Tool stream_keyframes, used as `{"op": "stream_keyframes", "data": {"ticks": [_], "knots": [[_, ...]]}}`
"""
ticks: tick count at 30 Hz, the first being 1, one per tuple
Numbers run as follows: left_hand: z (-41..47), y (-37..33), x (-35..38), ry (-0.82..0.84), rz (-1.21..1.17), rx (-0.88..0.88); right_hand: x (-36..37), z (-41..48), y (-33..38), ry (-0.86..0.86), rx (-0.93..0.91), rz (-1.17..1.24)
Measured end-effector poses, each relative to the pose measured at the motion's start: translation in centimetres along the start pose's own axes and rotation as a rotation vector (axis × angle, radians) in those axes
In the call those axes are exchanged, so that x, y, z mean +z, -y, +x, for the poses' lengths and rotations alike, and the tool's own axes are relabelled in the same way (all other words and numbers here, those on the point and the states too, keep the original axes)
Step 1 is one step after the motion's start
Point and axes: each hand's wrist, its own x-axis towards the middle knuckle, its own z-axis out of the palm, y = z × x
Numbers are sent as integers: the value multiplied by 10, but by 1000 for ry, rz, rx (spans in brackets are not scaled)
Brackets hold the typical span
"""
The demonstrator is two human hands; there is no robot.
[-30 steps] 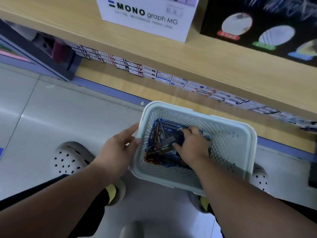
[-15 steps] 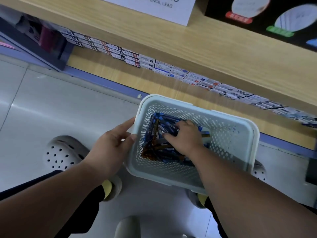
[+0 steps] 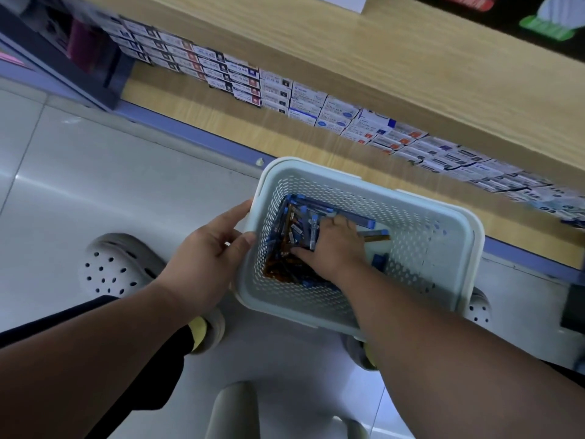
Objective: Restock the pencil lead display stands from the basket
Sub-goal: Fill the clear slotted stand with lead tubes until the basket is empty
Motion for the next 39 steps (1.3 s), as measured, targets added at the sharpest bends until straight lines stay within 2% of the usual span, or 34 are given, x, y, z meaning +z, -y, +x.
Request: {"op": "stream_keyframes", "data": {"ticks": [9,15,18,25,29,34,39], "knots": [[1,3,3,-1,3,-15,-12,11,-15,170,-130,-3],[-1,7,8,-36,32,18,-13,7,-24,170,-239,1],[-4,10,16,-81,49,27,-14,4,-26,228,-279,22],[-5,13,23,-163,82,28,-9,-5,-25,286,-266,114],[-5,18,27,-166,56,48,-3,-7,-19,280,-248,117],[-6,17,39,-288,80,51,-5,-17,-16,317,-294,29],[-6,17,40,-299,103,44,3,-18,-15,232,-355,-85]]}}
